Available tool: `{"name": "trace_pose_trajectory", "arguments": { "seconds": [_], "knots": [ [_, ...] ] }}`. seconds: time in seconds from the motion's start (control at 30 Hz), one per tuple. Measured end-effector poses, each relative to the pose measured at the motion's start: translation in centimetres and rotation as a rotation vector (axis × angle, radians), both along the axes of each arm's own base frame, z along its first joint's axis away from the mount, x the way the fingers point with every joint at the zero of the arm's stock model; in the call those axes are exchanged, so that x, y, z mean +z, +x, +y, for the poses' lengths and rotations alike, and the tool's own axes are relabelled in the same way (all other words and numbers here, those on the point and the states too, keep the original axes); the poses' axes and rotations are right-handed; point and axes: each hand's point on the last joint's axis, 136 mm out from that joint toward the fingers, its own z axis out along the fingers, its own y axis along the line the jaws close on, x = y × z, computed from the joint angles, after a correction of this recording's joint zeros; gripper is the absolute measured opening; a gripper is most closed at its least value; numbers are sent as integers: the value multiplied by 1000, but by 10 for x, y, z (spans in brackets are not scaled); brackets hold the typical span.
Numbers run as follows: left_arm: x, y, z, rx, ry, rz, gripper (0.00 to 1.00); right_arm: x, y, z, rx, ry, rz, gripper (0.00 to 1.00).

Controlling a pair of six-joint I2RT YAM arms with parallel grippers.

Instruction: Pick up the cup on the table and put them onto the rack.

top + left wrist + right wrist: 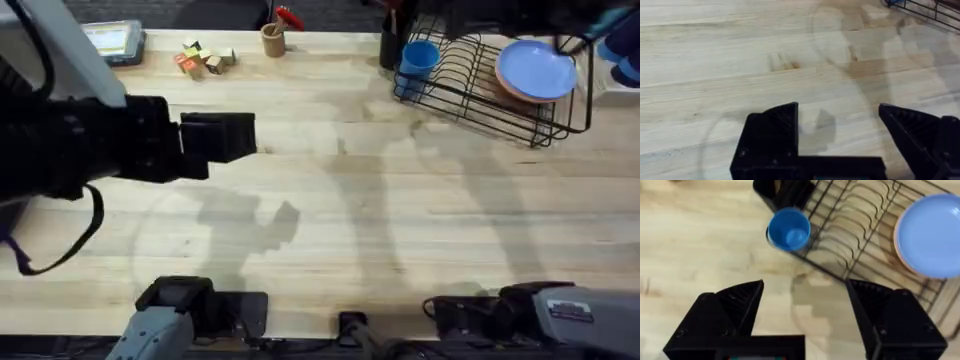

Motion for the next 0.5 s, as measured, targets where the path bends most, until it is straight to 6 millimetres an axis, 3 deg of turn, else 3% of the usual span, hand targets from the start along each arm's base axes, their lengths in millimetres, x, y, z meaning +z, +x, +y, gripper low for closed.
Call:
{"name": "trace_pose_trajectory", "arguments": {
  "seconds": [0.4,0.5],
  "knots": [
    [0,0,0,0,0,0,993,18,-121,-12,6,-17,159,998],
    [0,0,0,0,0,0,993,17,-129,-13,6,-19,179,998]
  ]
}}
